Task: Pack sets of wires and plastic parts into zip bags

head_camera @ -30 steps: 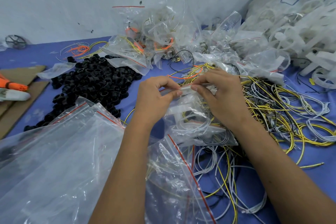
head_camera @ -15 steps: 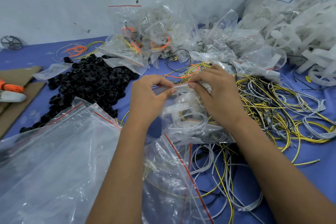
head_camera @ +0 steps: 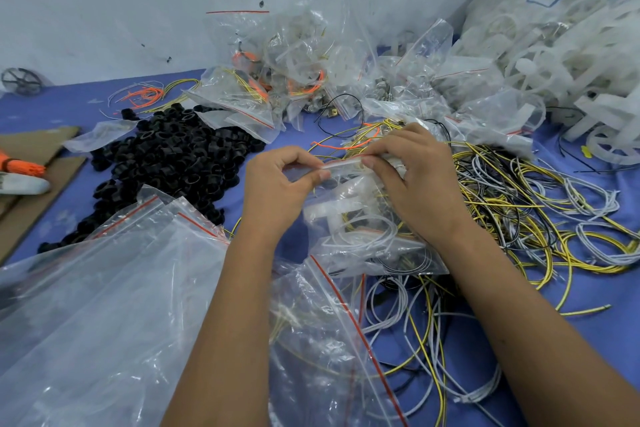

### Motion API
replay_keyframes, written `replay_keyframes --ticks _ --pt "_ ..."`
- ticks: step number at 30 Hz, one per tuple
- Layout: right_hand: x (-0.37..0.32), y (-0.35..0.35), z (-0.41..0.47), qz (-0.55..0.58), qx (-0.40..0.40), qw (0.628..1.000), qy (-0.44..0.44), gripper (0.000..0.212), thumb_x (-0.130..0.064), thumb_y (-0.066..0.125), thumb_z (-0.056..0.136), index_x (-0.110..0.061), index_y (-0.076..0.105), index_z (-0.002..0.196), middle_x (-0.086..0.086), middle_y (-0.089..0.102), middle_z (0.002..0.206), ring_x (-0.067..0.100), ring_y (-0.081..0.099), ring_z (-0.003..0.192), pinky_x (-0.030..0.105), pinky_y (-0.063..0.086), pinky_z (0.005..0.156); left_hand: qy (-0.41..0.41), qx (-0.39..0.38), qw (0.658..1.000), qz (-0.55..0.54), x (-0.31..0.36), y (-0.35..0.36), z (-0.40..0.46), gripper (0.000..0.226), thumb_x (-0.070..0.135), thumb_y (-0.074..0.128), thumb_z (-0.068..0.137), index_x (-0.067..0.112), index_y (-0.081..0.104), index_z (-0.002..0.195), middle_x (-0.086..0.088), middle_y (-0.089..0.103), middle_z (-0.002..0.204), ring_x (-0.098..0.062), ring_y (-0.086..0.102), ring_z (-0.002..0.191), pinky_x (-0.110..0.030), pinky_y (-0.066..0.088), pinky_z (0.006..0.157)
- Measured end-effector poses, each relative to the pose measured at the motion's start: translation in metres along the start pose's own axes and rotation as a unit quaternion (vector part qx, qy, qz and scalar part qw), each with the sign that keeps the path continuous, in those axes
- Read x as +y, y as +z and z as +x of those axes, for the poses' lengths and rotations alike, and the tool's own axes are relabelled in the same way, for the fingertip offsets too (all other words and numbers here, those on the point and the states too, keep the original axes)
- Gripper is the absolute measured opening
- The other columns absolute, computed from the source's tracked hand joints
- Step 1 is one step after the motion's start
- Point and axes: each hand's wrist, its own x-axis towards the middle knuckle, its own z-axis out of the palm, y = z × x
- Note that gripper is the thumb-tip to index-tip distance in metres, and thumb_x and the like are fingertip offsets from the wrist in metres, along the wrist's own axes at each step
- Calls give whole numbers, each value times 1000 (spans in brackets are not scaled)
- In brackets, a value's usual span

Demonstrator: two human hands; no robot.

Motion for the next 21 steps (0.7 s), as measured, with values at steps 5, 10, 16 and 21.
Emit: replay_keyframes --ticks 5,10,16,21 --pt "1 -1 0 -5 4 1000 -2 6 -9 74 93 -5 75 89 3 72 87 27 58 88 36 49 82 -2 -12 1000 -22 -4 2 1 33 0 88 73 27 69 69 14 70 72 -8 66 75 -36 55 83" --pt "1 -1 0 -6 2 1000 -3 6 -9 73 93 -5 75 88 4 73 88 27 59 88 36 49 82 -23 -12 999 -30 -8 -1 1 28 8 91 73 30 73 70 20 72 70 0 66 70 -18 51 73" --pt "2 -1 -1 7 14 1000 9 5 -7 75 91 -4 75 87 3 72 87 28 58 86 40 49 82 -45 -3 996 -75 -9 -5 1 24 -3 86 75 16 72 72 17 73 69 2 68 69 -14 52 74" --pt "5 -1 -1 7 16 1000 9 5 -8 75 91 -6 75 87 3 72 87 27 58 87 40 49 82 -59 -16 995 -80 -8 -4 1 21 -4 86 75 12 73 72 16 72 66 3 67 66 -13 52 73"
